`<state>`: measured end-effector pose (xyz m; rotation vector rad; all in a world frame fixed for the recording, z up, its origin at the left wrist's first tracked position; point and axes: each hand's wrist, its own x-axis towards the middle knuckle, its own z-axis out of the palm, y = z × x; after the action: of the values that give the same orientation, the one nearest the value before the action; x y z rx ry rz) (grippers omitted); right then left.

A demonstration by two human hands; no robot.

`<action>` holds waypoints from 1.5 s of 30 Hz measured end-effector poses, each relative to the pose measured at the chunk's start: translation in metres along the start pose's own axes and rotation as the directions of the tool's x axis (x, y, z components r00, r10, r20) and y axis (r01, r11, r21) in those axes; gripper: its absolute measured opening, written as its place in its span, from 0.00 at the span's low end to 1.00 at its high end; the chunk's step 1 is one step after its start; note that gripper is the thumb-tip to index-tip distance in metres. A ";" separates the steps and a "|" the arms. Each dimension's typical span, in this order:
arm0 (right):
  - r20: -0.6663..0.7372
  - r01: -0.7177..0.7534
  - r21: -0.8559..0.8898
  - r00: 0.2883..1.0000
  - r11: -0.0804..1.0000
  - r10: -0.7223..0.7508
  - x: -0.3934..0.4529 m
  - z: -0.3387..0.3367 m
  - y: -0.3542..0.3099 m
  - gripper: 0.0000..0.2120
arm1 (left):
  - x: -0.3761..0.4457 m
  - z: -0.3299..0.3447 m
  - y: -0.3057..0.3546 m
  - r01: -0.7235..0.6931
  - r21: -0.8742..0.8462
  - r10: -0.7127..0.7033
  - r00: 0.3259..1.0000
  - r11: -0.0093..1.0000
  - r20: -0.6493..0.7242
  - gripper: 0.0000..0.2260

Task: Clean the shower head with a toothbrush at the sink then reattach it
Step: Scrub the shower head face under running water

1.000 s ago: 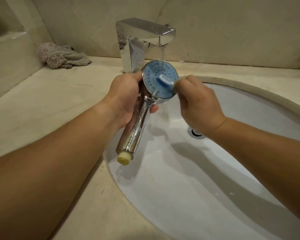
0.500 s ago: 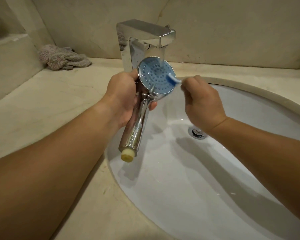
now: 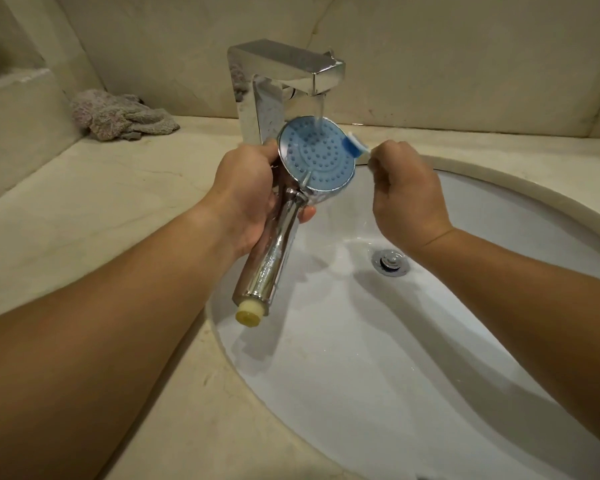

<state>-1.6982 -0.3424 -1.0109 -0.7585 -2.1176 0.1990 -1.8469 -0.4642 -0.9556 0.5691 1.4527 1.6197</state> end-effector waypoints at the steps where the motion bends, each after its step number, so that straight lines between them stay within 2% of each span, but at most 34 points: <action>1: 0.001 -0.056 0.009 0.998 0.998 0.056 0.003 -0.002 0.003 0.04 | 0.000 0.001 -0.001 -0.001 0.002 0.001 1.000 1.000 0.003 0.16; 3: 0.087 -0.173 -0.041 0.981 0.984 0.176 0.005 -0.006 0.012 0.04 | 0.001 0.002 -0.002 -0.004 -0.004 0.004 1.000 1.000 0.002 0.15; 4: 0.190 -0.217 -0.124 0.952 0.968 0.238 0.003 -0.006 0.019 0.05 | 0.000 0.003 -0.003 -0.003 -0.008 0.003 1.000 1.000 0.001 0.15; 5: 0.324 -0.237 -0.237 0.895 0.942 0.306 0.000 -0.005 0.025 0.04 | -0.001 0.004 -0.003 0.001 -0.002 -0.001 1.000 1.000 0.002 0.15; 6: 0.459 -0.225 -0.354 0.804 0.908 0.378 -0.004 -0.005 0.030 0.03 | -0.002 0.005 -0.004 0.009 0.017 -0.009 1.000 1.000 0.002 0.15; 8: 0.620 -0.143 -0.517 0.618 0.844 0.484 -0.014 -0.007 0.037 0.05 | -0.005 0.007 -0.004 0.025 0.072 -0.024 1.000 0.997 -0.007 0.15; 9: 0.649 -0.102 -0.560 0.564 0.822 0.511 -0.018 -0.007 0.038 0.05 | -0.007 0.008 -0.004 0.027 0.084 -0.026 1.000 0.996 -0.008 0.14; 11: 0.654 -0.060 -0.603 0.534 0.795 0.536 -0.024 -0.008 0.038 0.03 | -0.007 0.008 -0.004 0.021 0.089 -0.020 1.000 0.996 -0.008 0.14; 16: 0.616 -0.021 -0.691 0.505 0.723 0.604 -0.031 -0.007 0.036 0.06 | -0.007 0.006 -0.006 -0.008 0.147 0.007 1.000 0.989 0.010 0.12; 18: 0.609 -0.068 -0.646 0.555 0.760 0.568 -0.018 -0.012 0.022 0.08 | -0.006 0.008 -0.007 -0.024 0.168 0.020 0.999 0.985 0.028 0.12; 19: 0.592 -0.204 -0.525 0.611 0.827 0.526 -0.008 -0.014 0.011 0.11 | -0.006 0.009 -0.007 -0.034 0.170 0.029 0.999 0.985 0.031 0.12; 20: 0.569 -0.432 -0.271 0.649 0.860 0.505 0.002 -0.017 -0.005 0.15 | -0.006 0.010 -0.007 -0.052 0.167 0.046 0.998 0.985 0.037 0.11; 21: 0.581 -0.641 0.058 0.645 0.765 0.496 0.010 -0.020 -0.023 0.19 | -0.006 0.012 -0.008 -0.079 0.171 0.071 0.996 0.982 0.049 0.10; 22: 0.615 -0.754 0.312 0.624 0.578 0.482 0.016 -0.023 -0.042 0.22 | -0.006 0.013 -0.009 -0.112 0.181 0.101 0.993 0.977 0.068 0.09; 23: 0.655 -0.796 0.427 0.600 0.430 0.460 0.019 -0.024 -0.055 0.24 | -0.006 0.014 -0.010 -0.146 0.193 0.130 0.987 0.970 0.092 0.08; 24: 0.685 -0.811 0.470 0.584 0.348 0.435 0.019 -0.024 -0.063 0.24 | -0.007 0.015 -0.012 -0.172 0.200 0.151 0.982 0.965 0.114 0.09; 28: 0.674 -0.804 0.545 0.590 0.239 0.444 0.020 -0.011 -0.069 0.19 | -0.014 0.018 -0.011 -0.154 0.189 0.140 0.986 0.970 0.085 0.16; 31: 0.665 -0.792 0.584 0.594 0.180 0.453 0.024 -0.003 -0.058 0.25 | -0.018 0.020 -0.007 -0.104 0.120 0.106 0.994 0.987 -0.009 0.19; 32: 0.669 -0.782 0.601 0.606 0.167 0.430 0.027 -0.002 -0.055 0.26 | -0.018 0.019 -0.005 -0.087 0.088 0.090 0.996 0.992 -0.029 0.19; 35: 0.720 -0.780 0.615 0.615 0.116 0.321 0.028 0.001 -0.050 0.24 | -0.017 0.016 0.001 -0.036 0.088 0.040 0.998 0.995 -0.044 0.08; 39: 0.711 -0.753 0.658 0.631 0.023 0.311 0.027 0.007 -0.049 0.17 | -0.009 0.016 0.008 0.076 0.137 -0.069 0.996 0.988 -0.057 0.11; 41: 0.657 -0.723 0.688 0.655 0.058 0.372 0.027 0.010 -0.052 0.16 | -0.007 0.020 0.013 0.093 0.133 -0.082 0.993 0.987 -0.083 0.10; 42: 0.608 -0.707 0.696 0.674 0.126 0.421 0.026 0.012 -0.055 0.15 | -0.007 0.022 0.014 0.096 0.115 -0.085 0.992 0.989 -0.093 0.10; 45: 0.350 -0.653 0.559 0.745 0.512 0.568 0.025 0.015 -0.063 0.19 | -0.005 0.032 0.009 0.082 0.053 -0.077 0.993 0.995 -0.088 0.09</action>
<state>-1.7492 -0.3763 -0.9792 -1.0350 -1.5889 1.3486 -1.8212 -0.4499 -0.9385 0.4725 1.5693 1.5612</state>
